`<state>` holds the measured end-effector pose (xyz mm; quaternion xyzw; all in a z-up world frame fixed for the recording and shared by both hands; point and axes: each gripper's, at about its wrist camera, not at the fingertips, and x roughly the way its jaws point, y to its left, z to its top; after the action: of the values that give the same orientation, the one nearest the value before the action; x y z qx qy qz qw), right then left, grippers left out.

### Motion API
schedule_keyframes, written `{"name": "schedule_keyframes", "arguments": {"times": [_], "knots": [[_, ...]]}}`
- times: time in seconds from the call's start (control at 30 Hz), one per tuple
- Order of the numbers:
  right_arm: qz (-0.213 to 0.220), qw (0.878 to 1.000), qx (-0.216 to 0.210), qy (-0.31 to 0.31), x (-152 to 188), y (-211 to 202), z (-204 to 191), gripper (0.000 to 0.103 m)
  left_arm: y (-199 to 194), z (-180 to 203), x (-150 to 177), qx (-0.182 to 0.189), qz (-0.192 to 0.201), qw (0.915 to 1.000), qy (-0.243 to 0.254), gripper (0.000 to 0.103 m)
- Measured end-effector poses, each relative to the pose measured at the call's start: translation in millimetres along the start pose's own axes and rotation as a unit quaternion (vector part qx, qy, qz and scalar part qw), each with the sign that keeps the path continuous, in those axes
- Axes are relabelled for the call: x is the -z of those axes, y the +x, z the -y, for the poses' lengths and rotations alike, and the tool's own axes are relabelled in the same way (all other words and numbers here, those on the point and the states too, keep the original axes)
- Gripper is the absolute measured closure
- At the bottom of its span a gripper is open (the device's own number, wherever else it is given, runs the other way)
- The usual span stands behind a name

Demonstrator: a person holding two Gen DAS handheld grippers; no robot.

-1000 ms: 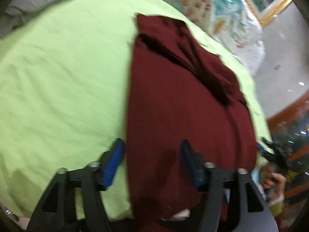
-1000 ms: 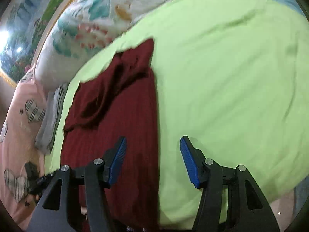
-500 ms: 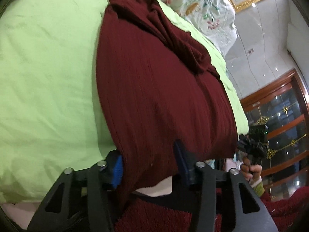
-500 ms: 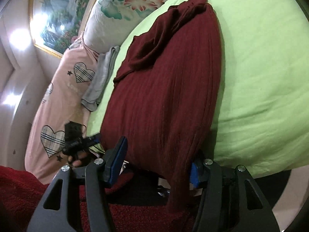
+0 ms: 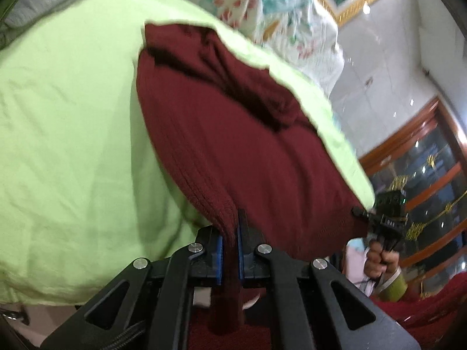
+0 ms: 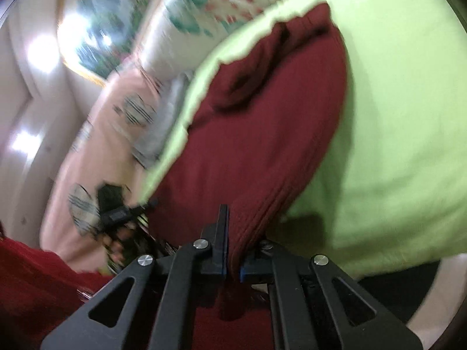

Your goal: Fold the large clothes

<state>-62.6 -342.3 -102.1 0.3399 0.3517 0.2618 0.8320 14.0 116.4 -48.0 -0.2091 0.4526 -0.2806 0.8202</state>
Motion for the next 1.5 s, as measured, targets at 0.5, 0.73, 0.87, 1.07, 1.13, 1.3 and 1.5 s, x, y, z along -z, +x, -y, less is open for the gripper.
{"name": "schedule_keyframes", "arguments": {"times": [0.5, 0.73, 0.87, 1.07, 1.13, 1.3, 1.5], "knots": [[0.138, 0.989, -0.018, -0.049, -167, 6, -36, 0.098, 0, 34, -178, -0.02, 0.154, 0.9878, 0.009, 0.098], [0.12, 0.99, 0.07, 0.013, -260, 67, 22, 0.098, 91, -13, -265, -0.078, 0.132, 0.9871, -0.047, 0.098], [0.09, 0.989, 0.105, 0.054, -281, 102, 62, 0.098, 136, -51, -279, -0.119, 0.1, 0.9846, -0.079, 0.1], [0.067, 0.987, 0.117, 0.084, -280, 122, 98, 0.098, 171, -94, -269, -0.129, 0.074, 0.9822, -0.114, 0.1], [0.069, 0.987, 0.115, 0.085, -280, 121, 99, 0.098, 176, -94, -269, -0.132, 0.074, 0.9824, -0.109, 0.099], [0.061, 0.986, 0.127, 0.085, -283, 122, 94, 0.095, 170, -89, -266, -0.138, 0.067, 0.9824, -0.106, 0.095], [0.123, 0.978, 0.164, 0.052, -262, 79, 55, 0.052, 134, -44, -235, -0.105, 0.064, 0.99, -0.07, 0.085]]}}
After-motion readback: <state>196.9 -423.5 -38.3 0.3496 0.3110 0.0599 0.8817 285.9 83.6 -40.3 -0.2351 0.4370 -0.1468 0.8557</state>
